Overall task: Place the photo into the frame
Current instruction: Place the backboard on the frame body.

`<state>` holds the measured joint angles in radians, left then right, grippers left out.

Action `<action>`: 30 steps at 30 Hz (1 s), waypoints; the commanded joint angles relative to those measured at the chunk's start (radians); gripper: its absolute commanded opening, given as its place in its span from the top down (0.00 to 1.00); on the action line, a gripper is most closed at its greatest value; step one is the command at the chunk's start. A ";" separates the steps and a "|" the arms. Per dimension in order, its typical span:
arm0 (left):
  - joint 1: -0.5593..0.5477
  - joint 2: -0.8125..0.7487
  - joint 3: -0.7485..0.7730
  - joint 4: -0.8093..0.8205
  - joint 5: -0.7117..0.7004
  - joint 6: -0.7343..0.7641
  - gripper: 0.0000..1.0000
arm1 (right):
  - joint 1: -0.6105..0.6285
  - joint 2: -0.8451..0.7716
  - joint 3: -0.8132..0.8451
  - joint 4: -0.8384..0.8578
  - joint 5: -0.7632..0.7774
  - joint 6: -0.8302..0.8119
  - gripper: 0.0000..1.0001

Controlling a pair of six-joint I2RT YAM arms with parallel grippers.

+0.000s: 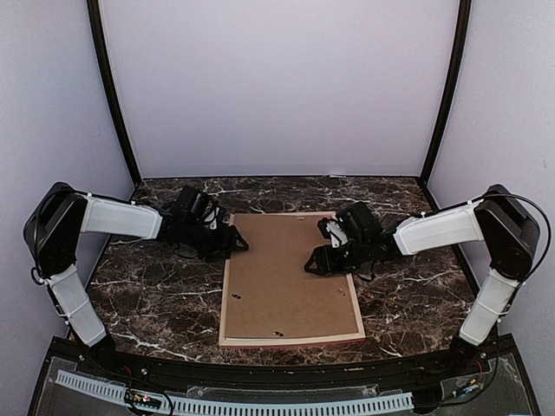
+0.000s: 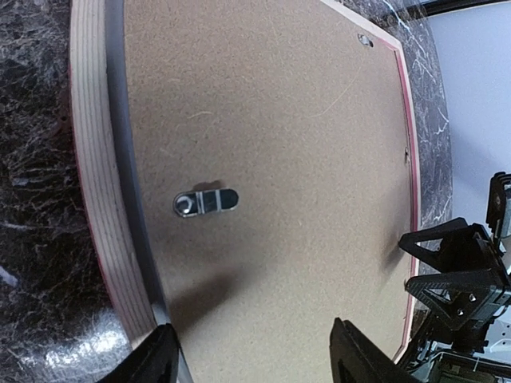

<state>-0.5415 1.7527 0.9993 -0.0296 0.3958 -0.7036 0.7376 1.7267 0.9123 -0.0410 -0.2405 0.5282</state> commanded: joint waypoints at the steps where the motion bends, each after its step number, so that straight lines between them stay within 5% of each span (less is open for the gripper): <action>1: -0.003 -0.075 0.041 -0.053 -0.039 0.050 0.32 | 0.000 0.006 -0.021 -0.041 0.024 0.000 0.39; 13: -0.003 -0.156 0.100 -0.235 -0.207 0.166 0.29 | -0.001 -0.027 -0.005 -0.069 0.033 -0.015 0.38; 21: -0.003 -0.284 0.099 -0.336 -0.457 0.268 0.26 | -0.006 -0.151 0.014 -0.129 0.122 -0.037 0.33; 25: -0.003 -0.322 0.108 -0.381 -0.518 0.302 0.03 | -0.019 -0.190 0.019 -0.159 0.168 -0.052 0.33; 30: -0.005 -0.387 0.106 -0.423 -0.619 0.340 0.01 | -0.052 -0.222 0.012 -0.194 0.198 -0.063 0.32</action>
<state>-0.5415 1.4334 1.0843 -0.3798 -0.1040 -0.4191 0.7113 1.5383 0.9127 -0.1963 -0.0994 0.4870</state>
